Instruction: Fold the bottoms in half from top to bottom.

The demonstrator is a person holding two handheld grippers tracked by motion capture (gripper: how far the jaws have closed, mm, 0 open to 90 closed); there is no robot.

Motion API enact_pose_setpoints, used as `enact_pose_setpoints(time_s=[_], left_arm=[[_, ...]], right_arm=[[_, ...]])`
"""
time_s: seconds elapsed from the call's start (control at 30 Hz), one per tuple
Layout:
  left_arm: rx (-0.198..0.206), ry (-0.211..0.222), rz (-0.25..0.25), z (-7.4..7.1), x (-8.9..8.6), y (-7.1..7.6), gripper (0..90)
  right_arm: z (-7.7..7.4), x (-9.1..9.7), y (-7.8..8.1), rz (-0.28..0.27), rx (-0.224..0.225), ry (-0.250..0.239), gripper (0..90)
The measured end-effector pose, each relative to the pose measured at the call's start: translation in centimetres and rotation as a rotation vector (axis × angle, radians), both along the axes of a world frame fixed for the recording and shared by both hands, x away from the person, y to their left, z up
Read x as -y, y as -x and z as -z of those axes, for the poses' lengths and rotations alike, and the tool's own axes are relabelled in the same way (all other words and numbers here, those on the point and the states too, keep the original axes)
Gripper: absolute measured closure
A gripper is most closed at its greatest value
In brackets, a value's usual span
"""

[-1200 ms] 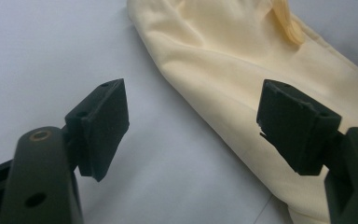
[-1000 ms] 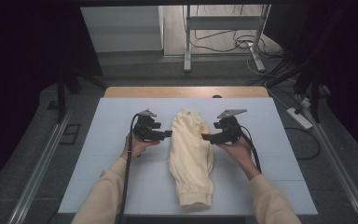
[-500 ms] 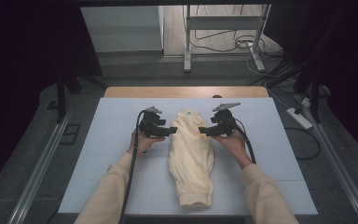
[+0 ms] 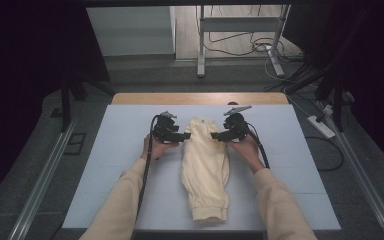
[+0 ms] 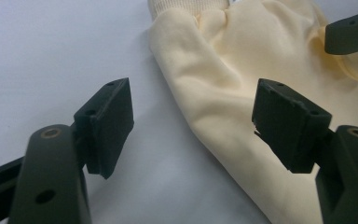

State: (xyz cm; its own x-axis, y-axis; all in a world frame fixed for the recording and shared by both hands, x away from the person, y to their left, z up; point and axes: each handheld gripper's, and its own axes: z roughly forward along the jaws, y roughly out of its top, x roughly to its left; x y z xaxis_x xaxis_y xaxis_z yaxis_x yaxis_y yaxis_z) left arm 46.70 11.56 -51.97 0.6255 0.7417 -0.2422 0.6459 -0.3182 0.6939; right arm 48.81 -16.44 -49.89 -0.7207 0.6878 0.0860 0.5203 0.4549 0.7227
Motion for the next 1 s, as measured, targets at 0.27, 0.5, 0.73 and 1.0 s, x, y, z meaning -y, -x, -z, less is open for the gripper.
enact_pose_setpoints(time_s=[0.27, 0.5, 0.73, 1.0], left_arm=[[-0.019, -0.019, -0.004, 0.5, 0.5, -0.7, 29.6], [-0.035, -0.036, -0.004, 1.1, 0.9, -1.1, 31.0], [-0.047, -0.039, 0.005, 1.5, 1.2, -1.1, 36.7], [-0.062, -0.041, 0.061, 1.4, 2.1, -0.8, 62.3]], right_arm=[[0.2, -0.3, -0.8, 0.014, -0.006, -0.008, 24.5], [1.2, -0.8, -1.2, 0.006, -0.031, 0.072, 28.6], [2.1, -0.7, -1.5, -0.007, -0.076, 0.071, 32.7], [2.1, -1.3, -1.0, -0.082, -0.078, 0.073, 56.2]])
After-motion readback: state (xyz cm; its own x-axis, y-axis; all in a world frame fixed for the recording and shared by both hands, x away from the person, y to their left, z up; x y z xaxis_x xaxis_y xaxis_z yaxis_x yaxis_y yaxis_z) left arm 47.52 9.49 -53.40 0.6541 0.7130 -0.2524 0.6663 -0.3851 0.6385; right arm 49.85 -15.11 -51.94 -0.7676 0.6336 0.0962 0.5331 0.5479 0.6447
